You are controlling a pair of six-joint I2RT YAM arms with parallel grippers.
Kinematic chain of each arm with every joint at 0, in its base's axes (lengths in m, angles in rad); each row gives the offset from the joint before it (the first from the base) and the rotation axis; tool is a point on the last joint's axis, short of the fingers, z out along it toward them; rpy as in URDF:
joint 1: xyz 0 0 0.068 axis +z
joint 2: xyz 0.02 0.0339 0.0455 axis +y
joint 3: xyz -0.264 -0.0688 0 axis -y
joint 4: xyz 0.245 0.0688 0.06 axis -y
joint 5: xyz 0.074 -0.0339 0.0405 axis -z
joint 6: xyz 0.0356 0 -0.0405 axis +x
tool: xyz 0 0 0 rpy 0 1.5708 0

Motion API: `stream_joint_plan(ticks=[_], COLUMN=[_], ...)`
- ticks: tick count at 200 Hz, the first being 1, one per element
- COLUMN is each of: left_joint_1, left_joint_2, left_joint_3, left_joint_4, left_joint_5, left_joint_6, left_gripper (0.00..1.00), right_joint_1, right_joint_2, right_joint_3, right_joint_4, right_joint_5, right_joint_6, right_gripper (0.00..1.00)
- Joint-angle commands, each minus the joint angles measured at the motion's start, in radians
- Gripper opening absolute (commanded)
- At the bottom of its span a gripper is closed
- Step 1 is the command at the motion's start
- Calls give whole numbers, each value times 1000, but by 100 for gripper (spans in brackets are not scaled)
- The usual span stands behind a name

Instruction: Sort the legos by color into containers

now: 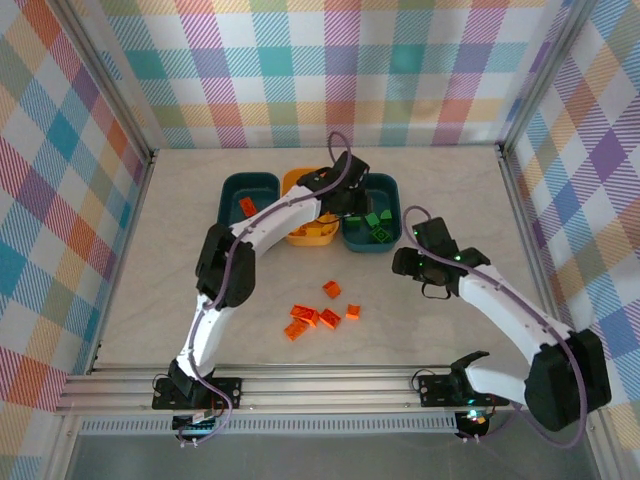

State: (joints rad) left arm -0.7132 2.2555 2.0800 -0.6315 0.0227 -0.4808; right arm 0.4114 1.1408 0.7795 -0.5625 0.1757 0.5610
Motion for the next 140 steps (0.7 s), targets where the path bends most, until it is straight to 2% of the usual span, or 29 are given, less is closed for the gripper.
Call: stream_joint_plan(ticks=[1,13,27,41,57,89,125,140], left_joint_1=[-5,-2,-1,-1,-1,-2,-10,-11], left_joint_2=[64,91,91,46,-63,-349,-563,-658], left_joint_3=[112,152,169,141,18,-401,-809,-956], left_joint_4=[-94,-103,-109,-108,-58,100,172,193], left_joint_5=[31,49,62,47,17,5,-3,-23], left_joint_6=[33,45,64,77,85,54,-103,-165], left_gripper=[27,36,61,72,83,86,81,81], right_joint_1=[-9,-9,-10,-9,-6,9,14,71], right_joint_2=[-47,-60,-69,-77,-85,-81,-31,23], right_joint_3=[-18,-20,-18,-12,-19,-31,-37,-5], right_joint_4=[-50,-55,-61,-56,-25,9,73,102], right_joint_5=[6,-1,-18,-53,-116,-133,-173,-193], right_joint_6=[6,9,10,3,-13,-17,-30,-65], right_gripper=[67,68,69,70,69,68,68,67])
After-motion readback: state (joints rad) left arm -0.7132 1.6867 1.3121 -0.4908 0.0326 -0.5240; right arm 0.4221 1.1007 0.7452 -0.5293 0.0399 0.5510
